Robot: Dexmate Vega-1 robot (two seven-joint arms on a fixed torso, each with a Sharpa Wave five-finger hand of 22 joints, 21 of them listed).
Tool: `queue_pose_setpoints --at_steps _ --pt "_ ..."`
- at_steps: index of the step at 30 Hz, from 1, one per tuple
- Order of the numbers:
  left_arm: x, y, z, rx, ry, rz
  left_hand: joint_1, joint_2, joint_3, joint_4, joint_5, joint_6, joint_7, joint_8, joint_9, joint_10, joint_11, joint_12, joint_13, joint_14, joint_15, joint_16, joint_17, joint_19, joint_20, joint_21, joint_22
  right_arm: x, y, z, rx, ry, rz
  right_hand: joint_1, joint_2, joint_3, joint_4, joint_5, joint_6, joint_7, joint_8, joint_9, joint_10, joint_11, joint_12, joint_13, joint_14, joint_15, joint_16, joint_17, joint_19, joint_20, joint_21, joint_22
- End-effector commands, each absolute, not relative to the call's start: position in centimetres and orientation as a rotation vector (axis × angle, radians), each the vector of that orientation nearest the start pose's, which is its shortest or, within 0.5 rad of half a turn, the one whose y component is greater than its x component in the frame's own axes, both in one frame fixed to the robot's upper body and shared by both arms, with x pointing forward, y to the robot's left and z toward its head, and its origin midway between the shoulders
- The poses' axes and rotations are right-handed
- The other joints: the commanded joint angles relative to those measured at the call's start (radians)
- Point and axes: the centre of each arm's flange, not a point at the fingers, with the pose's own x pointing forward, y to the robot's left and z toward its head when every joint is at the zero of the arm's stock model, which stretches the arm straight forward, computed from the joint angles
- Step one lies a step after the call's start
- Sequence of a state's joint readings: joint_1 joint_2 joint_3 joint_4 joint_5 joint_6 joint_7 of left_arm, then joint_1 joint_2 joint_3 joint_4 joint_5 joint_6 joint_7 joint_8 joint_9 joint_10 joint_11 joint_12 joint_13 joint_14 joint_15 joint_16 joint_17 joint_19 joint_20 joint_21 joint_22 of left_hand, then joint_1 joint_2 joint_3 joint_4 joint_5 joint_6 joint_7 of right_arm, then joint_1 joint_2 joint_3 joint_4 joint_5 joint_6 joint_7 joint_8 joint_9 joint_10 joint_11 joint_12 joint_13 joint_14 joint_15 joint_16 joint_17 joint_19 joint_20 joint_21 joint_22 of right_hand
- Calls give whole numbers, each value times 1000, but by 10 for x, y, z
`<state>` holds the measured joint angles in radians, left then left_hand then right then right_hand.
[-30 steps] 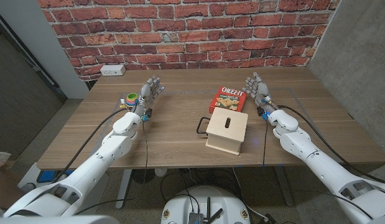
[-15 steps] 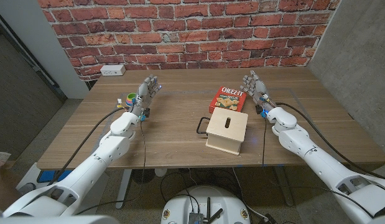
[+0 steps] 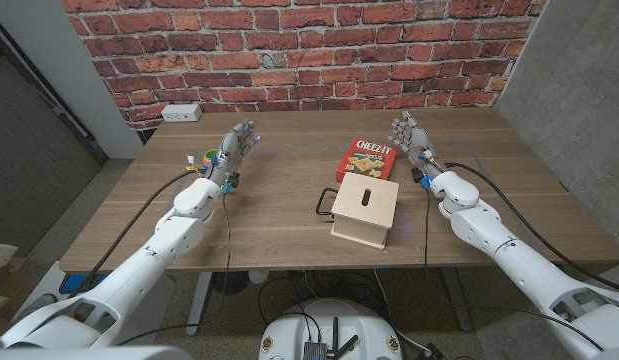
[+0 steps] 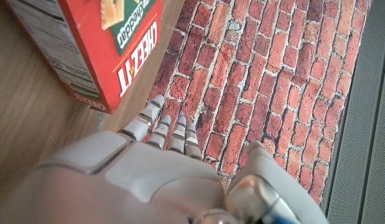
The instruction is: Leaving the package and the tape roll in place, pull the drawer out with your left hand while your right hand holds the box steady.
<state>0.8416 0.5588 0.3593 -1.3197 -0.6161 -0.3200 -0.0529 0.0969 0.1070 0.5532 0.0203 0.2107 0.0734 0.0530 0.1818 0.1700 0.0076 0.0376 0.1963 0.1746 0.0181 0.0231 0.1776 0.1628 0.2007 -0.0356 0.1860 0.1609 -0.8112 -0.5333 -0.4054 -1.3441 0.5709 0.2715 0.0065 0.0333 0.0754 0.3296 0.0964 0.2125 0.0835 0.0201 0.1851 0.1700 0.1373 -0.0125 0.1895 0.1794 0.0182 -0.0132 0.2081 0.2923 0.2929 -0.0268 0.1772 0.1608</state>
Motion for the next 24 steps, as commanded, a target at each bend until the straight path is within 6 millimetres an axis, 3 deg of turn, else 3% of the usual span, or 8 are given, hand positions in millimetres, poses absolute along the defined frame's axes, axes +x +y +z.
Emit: queue_pose_setpoints --at_steps 1,6,11,15,19,24 --pt "640 303 -1 107 -671 -255 25 17 10 -26 -7 19 -3 10 4 18 -3 7 2 17 -3 2 2 10 -20 0 4 634 -276 -5 -95 -641 200 1 20 11 0 5 9 -4 3 3 10 3 2 1 9 -1 1 1 5 0 7 5" --pt "634 300 4 153 -674 -255 47 14 23 -62 -15 39 -5 12 4 40 -16 10 2 39 -11 5 2 22 -25 3 4 628 -278 -10 -97 -637 196 2 20 12 0 5 9 -3 2 3 11 3 2 1 9 -1 1 0 4 -1 7 5" --pt "624 300 11 214 -681 -264 80 11 40 -118 -26 81 -17 16 4 84 -37 16 2 66 -33 5 2 41 -34 5 4 627 -280 -16 -89 -630 197 2 20 12 0 6 10 -4 2 3 11 3 1 1 10 -1 1 -1 4 -1 7 5" --pt "618 298 15 248 -688 -282 88 10 44 -134 -29 94 -22 17 4 96 -39 16 2 75 -39 5 1 48 -35 6 4 627 -280 -17 -96 -629 198 2 21 13 0 6 10 -3 2 3 12 3 1 1 11 -2 1 -2 4 -1 7 5" --pt "614 294 19 268 -700 -300 108 8 51 -164 -33 117 -34 17 4 122 -53 18 2 95 -50 5 1 62 -43 6 5 626 -280 -18 -100 -627 197 3 22 14 -1 7 10 -2 2 3 13 2 1 1 12 -2 1 -3 4 0 7 5" --pt "609 290 23 309 -702 -323 141 4 62 -196 -36 163 -71 22 5 149 -65 16 2 126 -73 6 1 79 -52 6 4 624 -281 -20 -100 -623 194 3 22 15 -1 7 11 -2 2 3 14 2 1 1 13 -1 1 -5 5 -1 7 5"
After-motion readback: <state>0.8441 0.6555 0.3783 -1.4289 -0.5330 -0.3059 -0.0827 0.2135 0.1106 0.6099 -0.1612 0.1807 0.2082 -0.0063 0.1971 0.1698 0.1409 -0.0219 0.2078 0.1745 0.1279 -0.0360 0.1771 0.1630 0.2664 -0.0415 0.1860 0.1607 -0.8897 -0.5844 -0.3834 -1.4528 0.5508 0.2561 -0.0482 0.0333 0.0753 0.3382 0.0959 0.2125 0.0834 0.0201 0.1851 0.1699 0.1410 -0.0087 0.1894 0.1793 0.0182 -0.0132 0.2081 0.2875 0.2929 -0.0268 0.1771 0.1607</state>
